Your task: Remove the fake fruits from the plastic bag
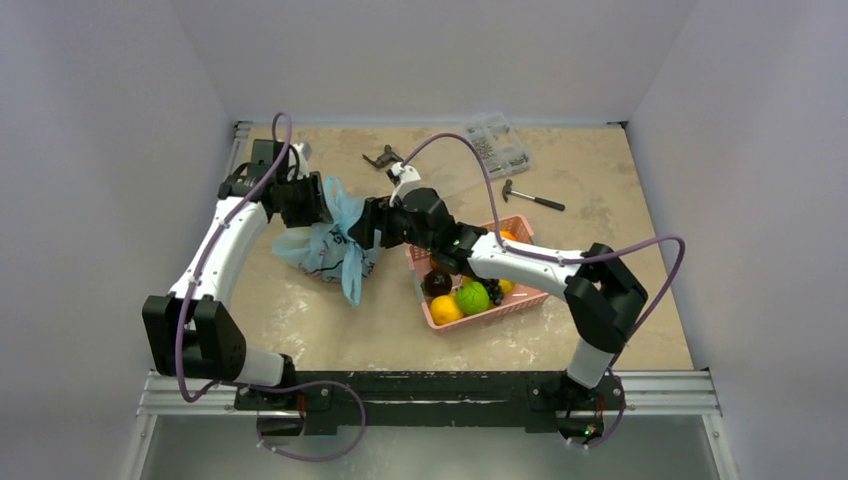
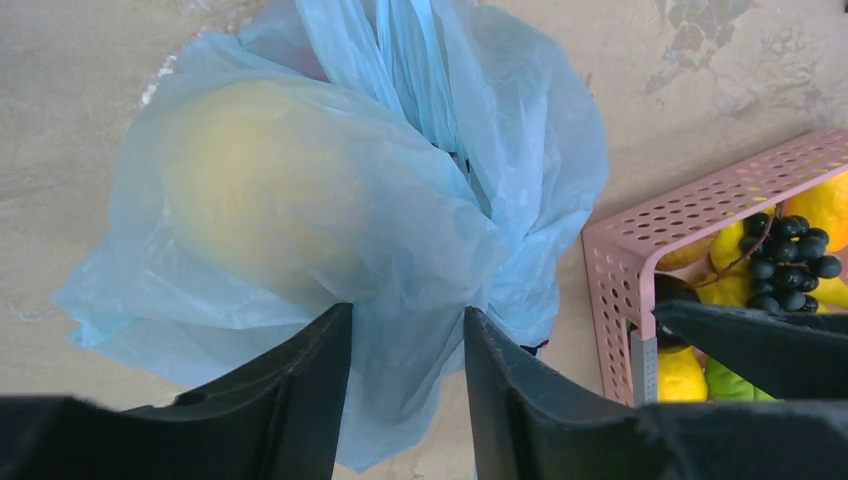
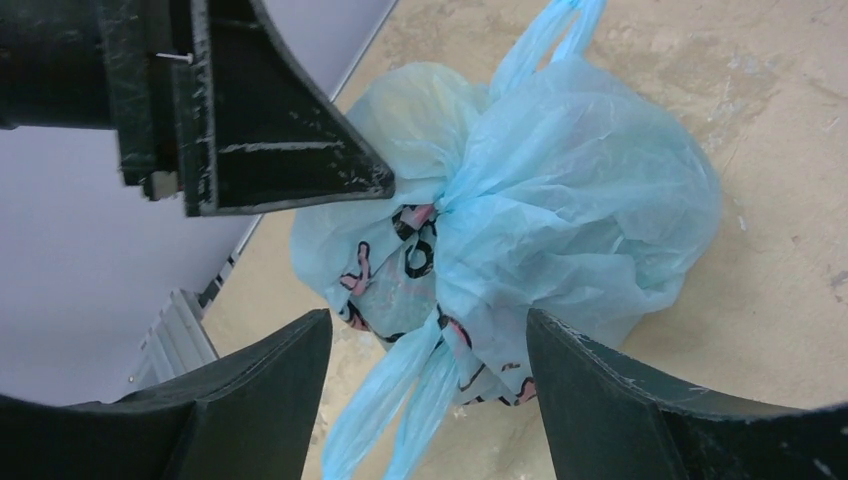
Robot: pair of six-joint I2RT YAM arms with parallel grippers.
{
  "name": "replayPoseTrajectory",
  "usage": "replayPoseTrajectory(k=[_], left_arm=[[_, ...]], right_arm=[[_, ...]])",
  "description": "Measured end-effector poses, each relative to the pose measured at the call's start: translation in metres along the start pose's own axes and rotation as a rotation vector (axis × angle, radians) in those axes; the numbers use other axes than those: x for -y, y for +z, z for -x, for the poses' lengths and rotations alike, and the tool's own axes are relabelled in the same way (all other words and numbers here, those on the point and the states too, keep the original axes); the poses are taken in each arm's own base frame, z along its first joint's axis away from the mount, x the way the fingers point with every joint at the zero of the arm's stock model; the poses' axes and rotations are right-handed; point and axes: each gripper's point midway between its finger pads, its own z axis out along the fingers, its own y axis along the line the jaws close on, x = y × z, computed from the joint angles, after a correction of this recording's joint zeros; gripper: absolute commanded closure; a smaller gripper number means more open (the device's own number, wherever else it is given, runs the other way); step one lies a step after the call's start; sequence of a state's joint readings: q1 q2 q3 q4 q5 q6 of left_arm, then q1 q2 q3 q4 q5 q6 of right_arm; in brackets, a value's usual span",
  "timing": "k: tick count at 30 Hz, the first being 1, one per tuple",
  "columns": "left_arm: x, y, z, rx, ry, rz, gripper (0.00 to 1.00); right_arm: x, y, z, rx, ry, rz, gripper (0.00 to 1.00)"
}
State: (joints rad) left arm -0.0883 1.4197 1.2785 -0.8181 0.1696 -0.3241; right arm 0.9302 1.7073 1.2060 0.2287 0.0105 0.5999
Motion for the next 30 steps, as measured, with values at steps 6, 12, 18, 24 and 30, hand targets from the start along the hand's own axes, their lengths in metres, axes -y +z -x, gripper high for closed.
replayPoseTrajectory(k=[6, 12, 18, 24, 30], left_arm=[[0.0, 0.008, -0.015, -0.048, 0.003, -0.069, 0.98], [0.008, 0.009, -0.017, -0.049, 0.022, -0.125, 1.0], [0.014, 0.007, -0.019, -0.05, 0.028, -0.166, 1.0], [0.017, 0.009, -0.02, -0.047, 0.03, -0.19, 1.0], [0.018, 0.007, -0.019, -0.039, 0.033, -0.191, 1.0]], right_arm=[[0.022, 0.02, -0.027, -0.054, -0.026, -0.056, 0.37], [0.037, 0.025, -0.035, -0.079, -0.054, -0.114, 0.33], [0.027, 0.038, -0.011, -0.033, -0.067, -0.14, 0.21], [0.029, 0.055, -0.006, -0.014, -0.082, -0.21, 0.28], [0.037, 0.062, -0.023, -0.042, -0.089, -0.265, 0.67]])
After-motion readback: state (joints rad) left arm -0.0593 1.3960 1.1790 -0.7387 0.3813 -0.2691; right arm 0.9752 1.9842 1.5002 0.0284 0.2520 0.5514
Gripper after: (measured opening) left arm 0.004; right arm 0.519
